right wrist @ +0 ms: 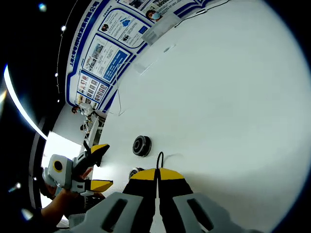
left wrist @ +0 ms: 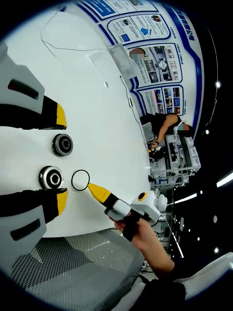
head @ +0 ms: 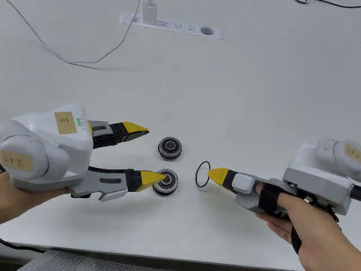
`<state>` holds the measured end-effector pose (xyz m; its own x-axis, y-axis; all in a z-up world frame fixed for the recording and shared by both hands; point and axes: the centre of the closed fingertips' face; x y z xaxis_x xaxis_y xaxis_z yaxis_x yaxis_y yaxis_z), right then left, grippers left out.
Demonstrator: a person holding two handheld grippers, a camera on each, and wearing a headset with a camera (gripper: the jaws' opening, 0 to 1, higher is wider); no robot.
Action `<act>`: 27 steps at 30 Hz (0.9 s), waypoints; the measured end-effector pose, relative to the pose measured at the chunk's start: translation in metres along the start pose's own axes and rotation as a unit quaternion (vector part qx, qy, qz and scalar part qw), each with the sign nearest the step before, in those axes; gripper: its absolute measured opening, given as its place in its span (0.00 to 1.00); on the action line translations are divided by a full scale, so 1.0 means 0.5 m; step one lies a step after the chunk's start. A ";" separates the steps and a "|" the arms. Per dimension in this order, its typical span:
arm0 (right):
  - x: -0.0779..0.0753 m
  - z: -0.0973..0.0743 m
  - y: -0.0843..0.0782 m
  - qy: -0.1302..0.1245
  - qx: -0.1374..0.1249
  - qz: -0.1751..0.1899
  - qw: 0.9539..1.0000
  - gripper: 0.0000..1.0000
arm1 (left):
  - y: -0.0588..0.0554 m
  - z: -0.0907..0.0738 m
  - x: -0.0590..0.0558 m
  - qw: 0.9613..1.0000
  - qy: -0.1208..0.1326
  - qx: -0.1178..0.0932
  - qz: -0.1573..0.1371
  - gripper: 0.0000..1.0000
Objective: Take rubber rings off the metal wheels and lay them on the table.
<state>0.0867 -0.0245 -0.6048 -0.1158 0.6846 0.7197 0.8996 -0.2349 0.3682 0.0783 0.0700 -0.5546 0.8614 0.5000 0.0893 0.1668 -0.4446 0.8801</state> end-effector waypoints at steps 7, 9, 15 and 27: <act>-0.035 -0.013 0.003 -0.038 -0.009 -0.007 0.999 0.02 | -0.001 0.004 -0.007 1.000 -0.004 0.002 -0.002 0.49; -0.043 -0.015 0.002 -0.050 -0.009 -0.016 0.999 0.02 | -0.003 0.005 -0.008 1.000 -0.005 0.003 -0.002 0.49; -0.042 -0.020 -0.007 -0.065 -0.007 -0.026 0.997 0.02 | -0.004 0.006 -0.013 1.000 -0.007 0.006 -0.002 0.49; -0.048 -0.026 -0.004 -0.082 -0.008 -0.059 0.995 0.05 | -0.013 0.005 -0.014 1.000 -0.010 0.009 -0.007 0.49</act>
<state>0.0822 -0.0495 -0.6150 -0.1487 0.8113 0.5654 0.8767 -0.1563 0.4549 0.0723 0.0673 -0.5619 0.8682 0.4916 0.0677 0.1872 -0.4508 0.8728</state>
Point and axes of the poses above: the centre of the closed fingertips' face, and the gripper's own axes: z roughly forward along the fingers, x roughly to its left, y roughly out of its top, and after that the axes turned 4 degrees about x, right-handed
